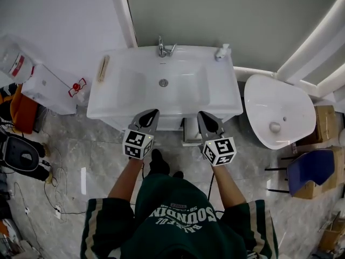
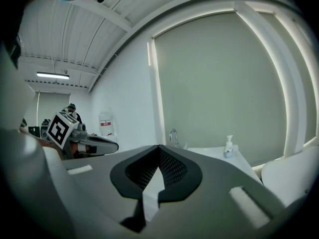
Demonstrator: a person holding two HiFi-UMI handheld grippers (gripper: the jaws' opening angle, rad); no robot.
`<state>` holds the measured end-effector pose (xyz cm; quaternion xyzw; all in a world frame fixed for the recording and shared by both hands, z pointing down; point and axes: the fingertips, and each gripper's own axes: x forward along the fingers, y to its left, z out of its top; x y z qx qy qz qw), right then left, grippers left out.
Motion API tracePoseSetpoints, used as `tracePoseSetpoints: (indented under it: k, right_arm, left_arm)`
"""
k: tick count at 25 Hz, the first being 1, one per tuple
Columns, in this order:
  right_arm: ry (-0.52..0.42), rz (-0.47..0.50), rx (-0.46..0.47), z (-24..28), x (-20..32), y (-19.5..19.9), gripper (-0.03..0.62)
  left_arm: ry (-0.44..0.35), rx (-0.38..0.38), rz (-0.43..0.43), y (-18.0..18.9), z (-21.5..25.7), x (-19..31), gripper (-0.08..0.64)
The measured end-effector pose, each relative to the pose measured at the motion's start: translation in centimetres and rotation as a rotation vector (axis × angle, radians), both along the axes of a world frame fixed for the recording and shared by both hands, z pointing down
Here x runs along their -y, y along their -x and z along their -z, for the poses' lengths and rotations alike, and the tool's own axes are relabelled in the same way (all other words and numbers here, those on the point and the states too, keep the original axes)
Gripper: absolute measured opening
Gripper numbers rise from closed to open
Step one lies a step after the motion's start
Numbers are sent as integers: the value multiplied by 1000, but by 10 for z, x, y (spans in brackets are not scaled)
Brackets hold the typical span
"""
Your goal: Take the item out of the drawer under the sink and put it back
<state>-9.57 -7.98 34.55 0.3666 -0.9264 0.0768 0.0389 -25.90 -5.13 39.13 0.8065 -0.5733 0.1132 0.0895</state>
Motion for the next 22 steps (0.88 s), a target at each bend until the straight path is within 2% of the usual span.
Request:
tracePoseSetpoints:
  k: [5, 10, 22]
  right_arm:
    - [-2, 13, -4, -3, -11, 0, 2]
    - [-3, 18, 1, -1, -18, 3, 2]
    - [-2, 15, 2, -4, -28, 1, 2]
  left_arm:
    - [-1, -30, 10, 3, -2, -10, 49]
    - [-8, -7, -4, -2, 0, -13, 49]
    - [-5, -24, -13, -8, -2, -20, 49]
